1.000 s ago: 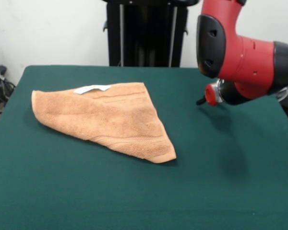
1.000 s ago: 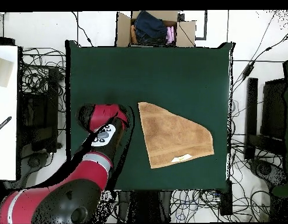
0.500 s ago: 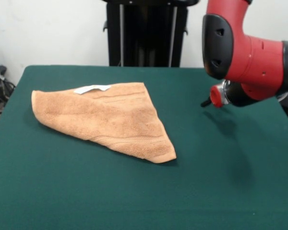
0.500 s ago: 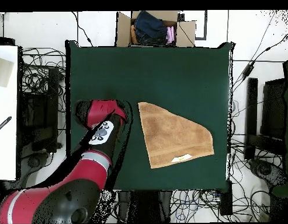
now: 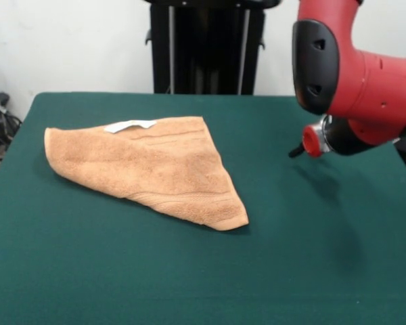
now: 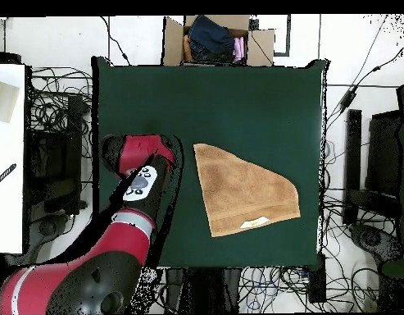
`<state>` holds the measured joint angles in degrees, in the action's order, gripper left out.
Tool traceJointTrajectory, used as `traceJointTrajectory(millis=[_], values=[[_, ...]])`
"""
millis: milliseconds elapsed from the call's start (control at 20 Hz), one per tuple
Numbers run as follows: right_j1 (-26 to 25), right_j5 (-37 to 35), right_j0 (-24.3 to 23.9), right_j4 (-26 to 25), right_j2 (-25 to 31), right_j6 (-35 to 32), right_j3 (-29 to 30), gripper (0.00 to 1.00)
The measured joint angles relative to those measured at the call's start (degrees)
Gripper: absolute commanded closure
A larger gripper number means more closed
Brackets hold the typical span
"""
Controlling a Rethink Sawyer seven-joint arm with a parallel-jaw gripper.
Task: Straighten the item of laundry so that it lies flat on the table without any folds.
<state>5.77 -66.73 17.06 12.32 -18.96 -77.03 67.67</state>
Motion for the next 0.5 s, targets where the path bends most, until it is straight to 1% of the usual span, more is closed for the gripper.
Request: traceJointTrajectory(millis=[500], values=[[-2.97,-2.82,-0.35,-0.02,0.00,0.00,-6.70,0.00]])
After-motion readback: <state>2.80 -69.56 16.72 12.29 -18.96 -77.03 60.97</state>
